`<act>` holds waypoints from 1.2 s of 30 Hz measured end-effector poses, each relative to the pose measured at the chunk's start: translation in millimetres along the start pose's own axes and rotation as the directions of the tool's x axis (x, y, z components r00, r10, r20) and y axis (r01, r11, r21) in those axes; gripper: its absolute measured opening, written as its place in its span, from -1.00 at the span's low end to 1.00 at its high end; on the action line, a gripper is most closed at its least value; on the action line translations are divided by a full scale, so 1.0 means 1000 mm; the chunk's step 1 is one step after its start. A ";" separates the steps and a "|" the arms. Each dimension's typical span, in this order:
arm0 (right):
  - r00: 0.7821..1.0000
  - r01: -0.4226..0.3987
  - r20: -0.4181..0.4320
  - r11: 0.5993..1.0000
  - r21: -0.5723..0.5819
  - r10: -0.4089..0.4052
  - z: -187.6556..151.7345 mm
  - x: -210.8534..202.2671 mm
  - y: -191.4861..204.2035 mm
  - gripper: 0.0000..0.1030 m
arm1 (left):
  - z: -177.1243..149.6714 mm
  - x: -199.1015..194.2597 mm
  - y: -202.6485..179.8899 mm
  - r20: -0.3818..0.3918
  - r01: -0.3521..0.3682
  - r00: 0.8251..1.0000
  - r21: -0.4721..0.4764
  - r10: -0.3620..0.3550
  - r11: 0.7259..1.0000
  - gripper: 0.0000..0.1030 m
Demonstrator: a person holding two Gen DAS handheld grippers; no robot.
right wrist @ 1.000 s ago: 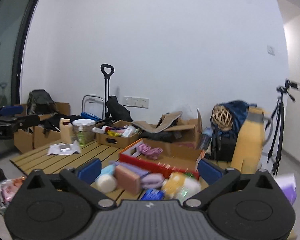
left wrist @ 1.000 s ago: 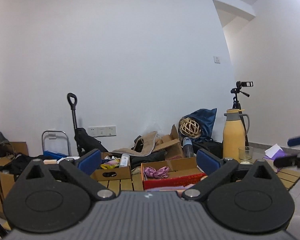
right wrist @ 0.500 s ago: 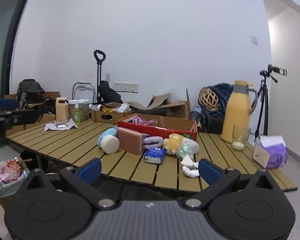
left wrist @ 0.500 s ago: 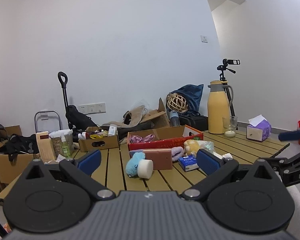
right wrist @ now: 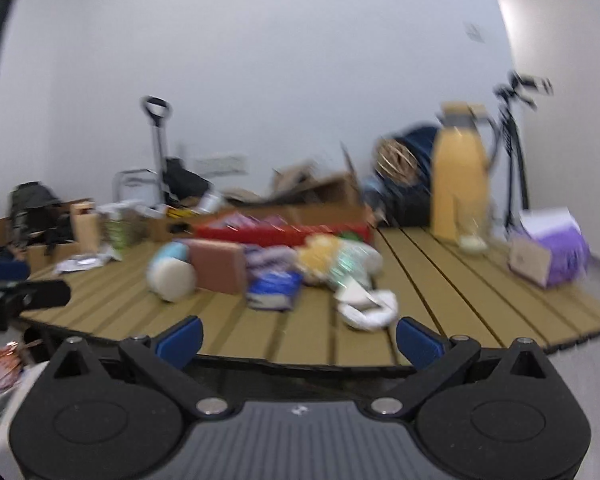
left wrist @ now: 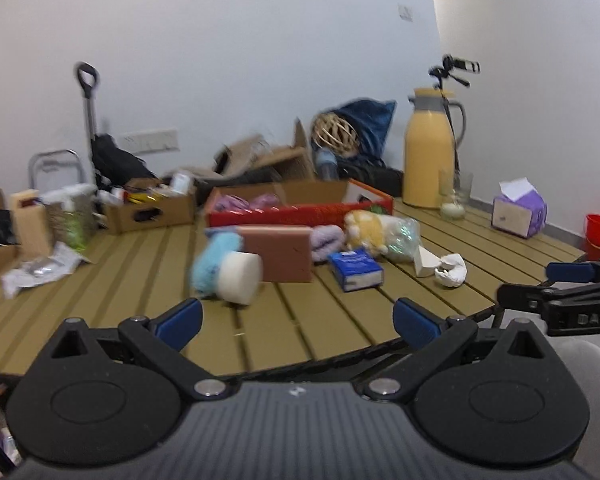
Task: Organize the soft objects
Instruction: 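Withdraw both grippers from the box back over the table, then grasp the white tissue with the right gripper while the left grasps the clear plastic bag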
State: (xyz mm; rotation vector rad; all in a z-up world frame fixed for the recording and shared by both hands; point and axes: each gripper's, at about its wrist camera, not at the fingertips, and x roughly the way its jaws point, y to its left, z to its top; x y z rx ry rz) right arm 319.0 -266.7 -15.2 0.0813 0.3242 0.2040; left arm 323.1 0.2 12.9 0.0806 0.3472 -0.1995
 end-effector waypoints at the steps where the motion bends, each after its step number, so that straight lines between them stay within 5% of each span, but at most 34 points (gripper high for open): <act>1: 1.000 0.014 -0.020 1.000 0.014 -0.014 0.000 0.011 -0.006 0.86 | 0.003 0.014 -0.004 -0.011 0.011 1.000 0.003 -0.011 1.000 1.00; 7: 0.994 0.028 -0.107 0.998 0.055 -0.022 0.005 0.088 -0.040 0.32 | 0.029 0.074 -0.042 -0.014 0.107 0.994 0.045 -0.107 0.993 0.89; 10: 0.990 0.031 -0.137 0.998 0.056 -0.023 0.005 0.119 -0.052 0.28 | 0.040 0.107 -0.065 -0.037 0.159 0.987 0.061 -0.157 0.985 0.71; 14: 0.982 0.040 -0.186 0.999 0.032 -0.034 0.003 0.151 -0.066 0.26 | 0.056 0.165 -0.093 -0.072 0.165 0.985 0.075 -0.160 0.983 0.56; 19: 0.980 0.011 -0.201 0.998 0.062 0.001 0.011 0.169 -0.084 -0.09 | 0.068 0.235 -0.113 -0.098 0.160 0.983 0.016 -0.158 0.987 0.62; 22: 0.978 -0.018 -0.204 0.997 0.070 0.032 0.014 0.176 -0.093 -0.47 | 0.067 0.264 -0.120 -0.150 0.152 0.978 0.032 -0.146 0.988 0.29; 26: 0.982 -0.033 -0.179 0.990 0.139 0.058 0.012 0.178 -0.109 -0.64 | 0.065 0.276 -0.117 -0.146 0.191 0.971 -0.004 -0.189 0.982 -0.37; 31: 0.987 -0.018 -0.155 0.991 0.131 0.039 0.010 0.174 -0.109 -0.72 | 0.066 0.270 -0.116 -0.126 0.231 0.966 0.012 -0.227 0.973 -0.58; 36: 0.995 0.018 -0.104 0.988 0.152 -0.002 0.012 0.167 -0.111 -0.74 | 0.091 0.232 -0.102 -0.013 0.241 0.970 -0.025 -0.241 0.970 -0.59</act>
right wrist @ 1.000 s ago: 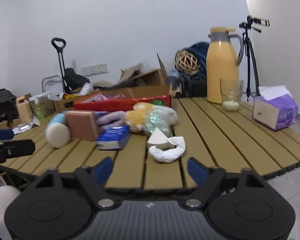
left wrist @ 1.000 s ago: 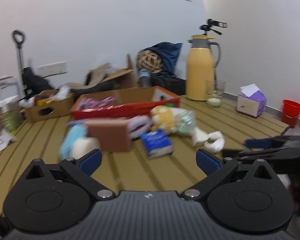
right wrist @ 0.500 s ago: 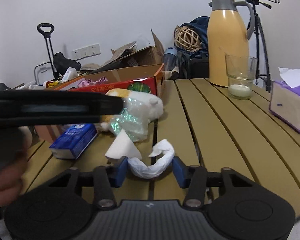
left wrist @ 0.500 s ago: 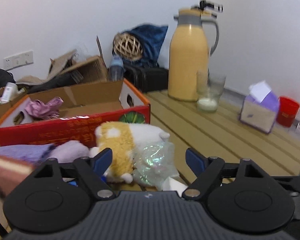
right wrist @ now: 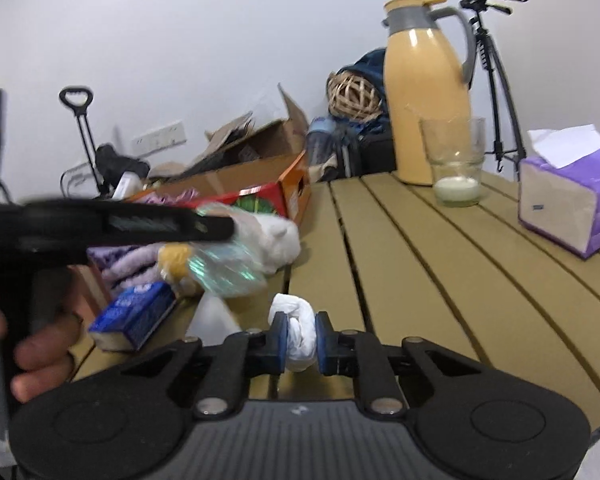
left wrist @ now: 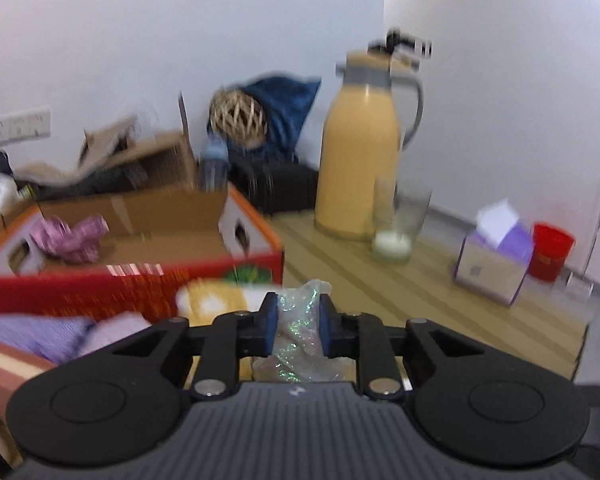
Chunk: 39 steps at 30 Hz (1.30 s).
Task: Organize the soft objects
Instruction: 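Grasp the white tissue with the right gripper while the left grasps the clear plastic bag, then carry both items into the cardboard box and open both grippers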
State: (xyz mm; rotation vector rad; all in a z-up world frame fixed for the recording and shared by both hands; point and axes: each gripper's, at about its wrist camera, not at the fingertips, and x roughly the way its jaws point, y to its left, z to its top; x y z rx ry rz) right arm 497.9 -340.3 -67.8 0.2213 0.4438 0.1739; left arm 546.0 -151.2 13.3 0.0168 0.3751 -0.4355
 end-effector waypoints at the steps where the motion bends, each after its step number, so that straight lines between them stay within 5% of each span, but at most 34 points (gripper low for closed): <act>1: 1.000 0.003 0.013 1.000 0.006 -0.003 0.000 -0.002 0.001 -0.74 | 0.006 -0.011 0.000 0.014 -0.006 1.000 0.003 0.006 1.000 -0.59; 10: 0.995 -0.035 0.097 0.999 0.000 0.035 0.000 -0.081 0.036 -0.73 | 0.017 -0.149 0.020 0.160 -0.087 0.983 -0.038 0.092 0.996 -0.58; 23: 0.978 -0.126 0.149 0.984 -0.128 0.144 -0.009 -0.173 0.116 -0.73 | -0.027 -0.289 0.050 0.216 -0.183 0.954 -0.140 0.210 0.973 -0.58; 30: 0.972 -0.152 0.154 0.975 -0.162 0.177 0.000 -0.174 0.133 -0.73 | -0.023 -0.285 0.074 0.232 -0.192 0.946 -0.164 0.227 0.968 -0.57; 39: 0.973 -0.186 0.105 0.969 -0.163 0.205 0.072 -0.098 0.115 -0.72 | 0.045 -0.168 0.139 0.139 -0.105 0.982 -0.173 0.129 0.979 -0.56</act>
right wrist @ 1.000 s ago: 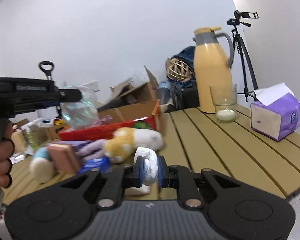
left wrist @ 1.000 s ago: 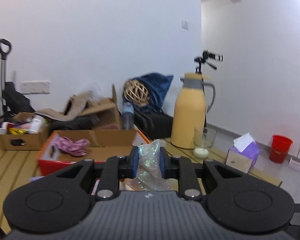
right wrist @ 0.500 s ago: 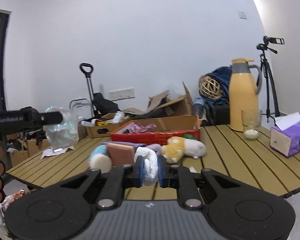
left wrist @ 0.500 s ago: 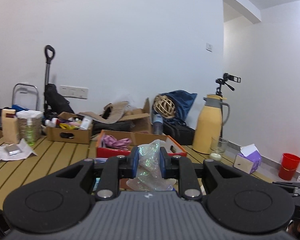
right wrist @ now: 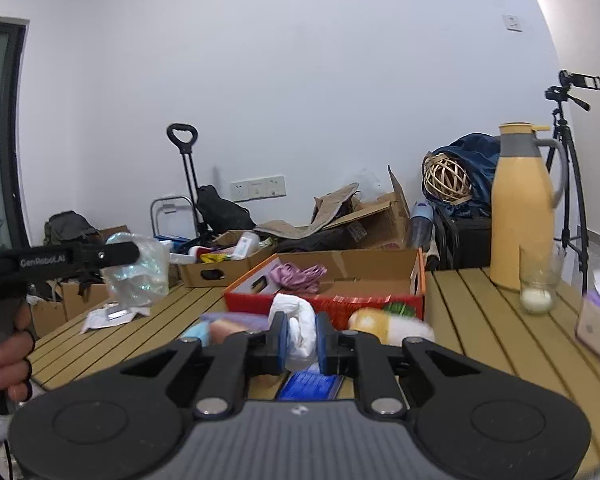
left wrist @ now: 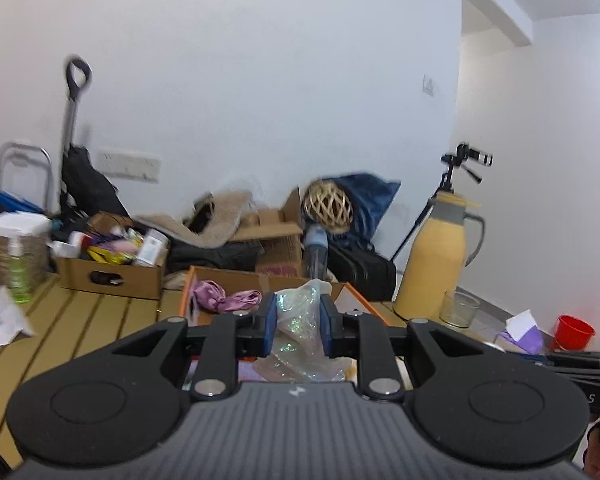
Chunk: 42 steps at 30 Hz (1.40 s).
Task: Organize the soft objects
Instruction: 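Carry both items into the cardboard box and open both grippers, then withdraw both grippers from the box back over the table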
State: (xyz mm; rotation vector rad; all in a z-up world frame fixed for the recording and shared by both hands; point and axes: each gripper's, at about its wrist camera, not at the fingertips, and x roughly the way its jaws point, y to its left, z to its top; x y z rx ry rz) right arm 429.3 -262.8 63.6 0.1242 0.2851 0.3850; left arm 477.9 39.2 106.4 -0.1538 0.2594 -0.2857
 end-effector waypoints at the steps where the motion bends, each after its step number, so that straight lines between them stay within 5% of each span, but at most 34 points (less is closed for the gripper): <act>1: 1.000 0.000 -0.010 1.000 -0.008 0.000 0.009 0.014 -0.007 -0.72 | 0.008 0.021 0.004 -0.027 -0.003 1.000 0.003 0.003 1.000 -0.56; 6: 0.998 -0.006 -0.069 1.000 -0.005 0.005 0.055 0.098 -0.046 -0.72 | 0.045 0.137 0.020 -0.150 -0.008 0.989 0.018 0.011 1.000 -0.54; 12: 0.979 0.033 -0.204 0.999 0.029 -0.027 0.087 0.233 -0.104 -0.72 | 0.064 0.277 0.038 -0.285 -0.029 0.958 -0.078 0.005 0.997 -0.52; 15: 0.960 0.085 -0.268 0.996 0.018 -0.077 0.094 0.297 -0.124 -0.71 | 0.051 0.336 0.036 -0.315 -0.065 0.948 -0.037 0.050 0.997 -0.50; 20: 0.918 0.135 -0.380 0.990 0.035 -0.112 0.091 0.391 -0.148 -0.60 | 0.019 0.398 0.046 -0.356 -0.111 0.926 0.052 0.122 0.993 -0.14; 23: 0.902 0.172 -0.401 0.985 -0.010 -0.161 0.083 0.423 -0.152 -0.44 | 0.009 0.410 0.064 -0.419 -0.093 0.906 -0.072 0.055 0.993 0.20; 25: 0.894 0.185 -0.408 0.982 -0.045 -0.187 0.077 0.433 -0.151 0.01 | 0.005 0.411 0.073 -0.426 -0.082 0.905 -0.140 0.014 0.987 0.33; 28: 0.909 0.181 -0.372 0.982 -0.048 -0.186 0.079 0.430 -0.150 0.22 | 0.003 0.410 0.077 -0.436 -0.096 0.900 -0.169 0.013 0.981 0.42; 35: 0.935 0.168 -0.316 0.986 -0.014 -0.164 0.090 0.412 -0.154 0.22 | 0.025 0.381 0.067 -0.386 -0.127 0.920 -0.121 0.072 0.984 0.51; 42: 0.956 0.148 -0.252 0.989 -0.015 -0.147 0.144 0.337 -0.133 0.30 | 0.092 0.289 0.057 -0.281 -0.130 0.955 -0.094 0.099 0.987 0.56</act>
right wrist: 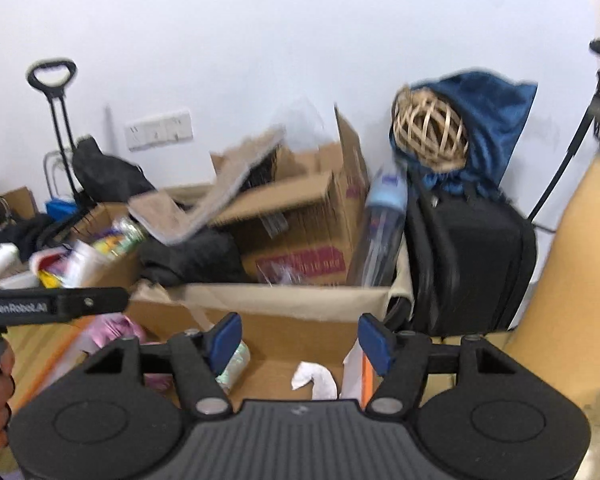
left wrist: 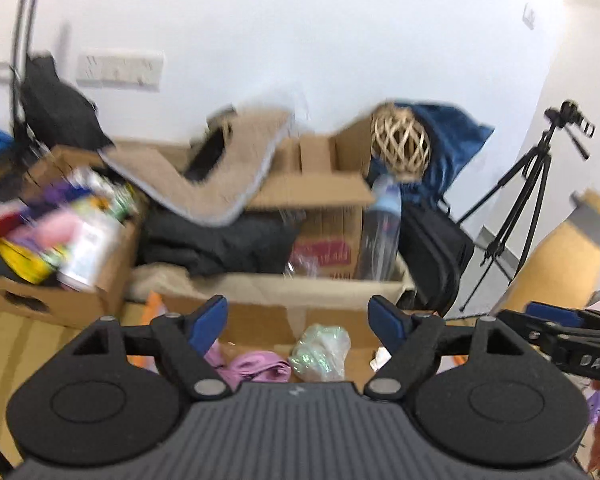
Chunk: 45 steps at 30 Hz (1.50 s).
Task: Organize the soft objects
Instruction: 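Withdraw both grippers from the box back over the table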
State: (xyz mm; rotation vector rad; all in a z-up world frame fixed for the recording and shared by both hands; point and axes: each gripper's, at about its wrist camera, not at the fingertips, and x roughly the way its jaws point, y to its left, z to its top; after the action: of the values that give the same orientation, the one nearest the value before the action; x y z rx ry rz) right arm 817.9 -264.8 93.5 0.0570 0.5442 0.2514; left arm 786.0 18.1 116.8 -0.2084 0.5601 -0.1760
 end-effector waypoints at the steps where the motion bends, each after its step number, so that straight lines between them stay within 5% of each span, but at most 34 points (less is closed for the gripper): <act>1: 1.000 0.000 0.009 1.000 -0.002 0.000 0.004 -0.015 0.001 0.33 | 0.004 -0.018 0.000 0.016 -0.006 1.000 0.009 0.006 1.000 0.58; 6: 0.998 0.024 0.058 0.999 -0.044 -0.022 0.011 -0.099 0.017 0.44 | 0.005 -0.111 -0.004 0.086 -0.061 0.995 0.070 0.055 0.996 0.66; 11: 0.993 0.012 0.118 0.996 -0.089 -0.001 -0.012 -0.185 0.038 0.59 | -0.031 -0.196 -0.002 0.127 -0.120 0.987 0.142 0.102 0.983 0.71; 14: 0.988 -0.023 0.149 0.994 -0.109 0.039 -0.043 -0.232 0.050 0.62 | -0.074 -0.247 -0.002 0.182 -0.118 0.980 0.184 0.084 0.976 0.91; 19: 0.974 -0.021 0.219 0.991 -0.134 0.051 -0.116 -0.309 0.067 0.71 | -0.161 -0.318 -0.003 0.265 -0.177 0.959 0.294 0.098 0.939 0.92; 24: 0.963 0.024 0.265 0.971 -0.238 0.042 -0.204 -0.375 0.099 0.81 | -0.246 -0.388 0.004 0.367 -0.179 0.927 0.264 0.073 0.948 1.00; 29: 0.955 -0.073 0.277 0.989 -0.131 0.107 -0.289 -0.413 0.121 0.82 | -0.320 -0.424 0.000 0.360 -0.199 0.927 0.241 0.102 0.950 1.00; 33: 0.948 -0.169 0.253 0.979 -0.118 0.194 -0.322 -0.420 0.125 0.82 | -0.337 -0.433 -0.004 0.337 -0.184 0.939 0.302 0.076 0.936 1.00; 36: 0.968 -0.058 0.239 0.993 -0.101 0.081 -0.321 -0.414 0.121 0.82 | -0.332 -0.423 -0.001 0.344 -0.200 0.933 0.250 0.106 0.947 1.00; 40: 0.973 -0.078 0.218 0.997 0.019 0.072 -0.323 -0.407 0.104 0.82 | -0.337 -0.394 0.007 0.261 -0.183 0.957 0.216 0.124 0.959 1.00; 45: 0.980 -0.032 0.199 0.999 0.016 0.029 -0.334 -0.385 0.105 0.82 | -0.347 -0.356 0.019 0.199 -0.182 0.969 0.167 0.148 0.969 1.00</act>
State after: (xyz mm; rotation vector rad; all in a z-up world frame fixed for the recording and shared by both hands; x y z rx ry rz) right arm 303.9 -263.9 15.3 0.1079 0.3473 0.2672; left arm 303.1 63.7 6.0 0.0032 0.3713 -0.0442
